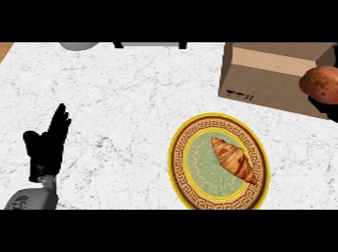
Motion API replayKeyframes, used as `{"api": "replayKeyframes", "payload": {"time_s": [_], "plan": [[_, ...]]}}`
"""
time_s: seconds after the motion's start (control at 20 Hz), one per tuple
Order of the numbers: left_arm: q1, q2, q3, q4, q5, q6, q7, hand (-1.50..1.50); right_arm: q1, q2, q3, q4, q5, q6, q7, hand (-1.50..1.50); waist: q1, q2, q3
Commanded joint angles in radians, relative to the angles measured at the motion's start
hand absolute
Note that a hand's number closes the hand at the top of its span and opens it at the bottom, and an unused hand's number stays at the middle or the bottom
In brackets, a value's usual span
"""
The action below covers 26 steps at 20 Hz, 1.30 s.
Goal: Pick the sweet potato from the plate and place it in the cardboard box
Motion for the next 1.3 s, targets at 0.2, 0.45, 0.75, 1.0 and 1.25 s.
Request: {"api": "replayKeyframes", "payload": {"time_s": [0.2,0.45,0.75,1.0,1.25], "plan": [[-0.048,-0.032,0.026,0.132,0.002,-0.002,-0.088,0.0,-0.154,-0.023,-0.022,0.452,0.052,-0.2,-0.224,1.5,0.004,0.004,-0.001],[-0.063,-0.024,0.001,0.065,-0.013,-0.005,-0.023,0.0,-0.298,-0.043,-0.025,0.813,0.107,-0.326,-0.367,1.5,0.023,0.009,0.0],[-0.017,-0.018,0.009,0.06,-0.001,-0.027,-0.042,0.0,-0.299,-0.008,-0.031,1.107,0.199,-0.554,-0.459,1.5,0.031,0.011,0.001],[-0.051,-0.024,0.0,0.054,-0.011,-0.018,-0.019,0.0,-0.389,-0.02,-0.111,1.316,0.118,-0.501,-0.523,-1.5,0.041,0.018,0.001],[-0.047,-0.019,0.002,0.074,-0.014,-0.032,-0.054,0.0,-0.406,-0.033,-0.209,1.387,0.009,-0.507,-0.704,-1.5,0.037,0.02,0.002]]}}
